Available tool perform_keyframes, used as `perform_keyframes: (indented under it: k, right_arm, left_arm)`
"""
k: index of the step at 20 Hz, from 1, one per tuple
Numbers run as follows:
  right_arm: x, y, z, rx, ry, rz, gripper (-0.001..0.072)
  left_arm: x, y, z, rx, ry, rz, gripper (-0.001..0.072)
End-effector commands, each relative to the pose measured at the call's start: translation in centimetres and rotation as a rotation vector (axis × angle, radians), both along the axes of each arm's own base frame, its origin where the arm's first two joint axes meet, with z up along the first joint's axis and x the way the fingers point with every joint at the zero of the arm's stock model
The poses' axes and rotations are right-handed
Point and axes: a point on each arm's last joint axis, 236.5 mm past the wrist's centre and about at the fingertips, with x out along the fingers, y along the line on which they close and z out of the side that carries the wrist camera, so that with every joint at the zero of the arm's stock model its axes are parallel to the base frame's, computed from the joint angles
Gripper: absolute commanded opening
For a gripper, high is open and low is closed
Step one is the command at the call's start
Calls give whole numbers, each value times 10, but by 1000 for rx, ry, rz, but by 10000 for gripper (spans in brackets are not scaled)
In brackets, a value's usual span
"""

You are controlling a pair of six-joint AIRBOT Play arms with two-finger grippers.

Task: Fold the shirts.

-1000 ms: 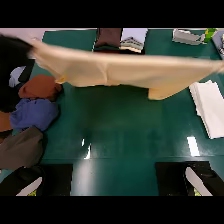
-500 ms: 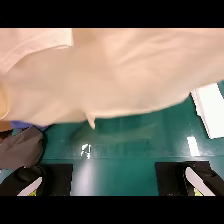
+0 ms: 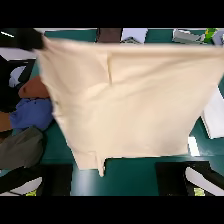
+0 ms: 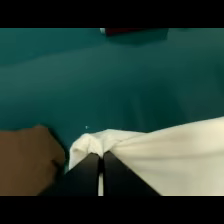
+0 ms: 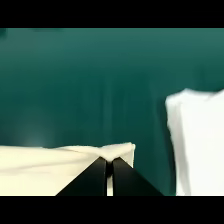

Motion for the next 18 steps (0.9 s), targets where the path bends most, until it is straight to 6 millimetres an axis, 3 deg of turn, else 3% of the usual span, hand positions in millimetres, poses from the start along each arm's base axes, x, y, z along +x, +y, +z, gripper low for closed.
perform_keyframes:
  k: [1, 3, 6, 8, 11, 14, 18]
  right_arm:
    - [28, -3, -133, 61, 305, 14, 14]
    - [44, -6, -185, 82, 393, 9, 13]
    - [68, -7, -231, 112, 434, 4, 14]
    - [82, -2, -237, 144, 421, 9, 14]
    - [90, -4, -215, 122, 396, 34, 14]
    - [76, -7, -205, 92, 403, 41, 14]
    - [41, -2, -237, 101, 464, 33, 14]
  left_arm:
    - [51, -12, -136, 97, 220, 4, 24]
    - [78, -11, -186, 96, 269, 24, 24]
    - [105, -2, -221, 38, 279, 56, 24]
    - [114, 4, -220, -17, 267, 78, 24]
    - [101, 15, -218, -35, 341, 49, 24]
    - [63, 17, -236, -2, 519, -16, 24]
    - [47, 12, -247, -18, 586, -30, 25]
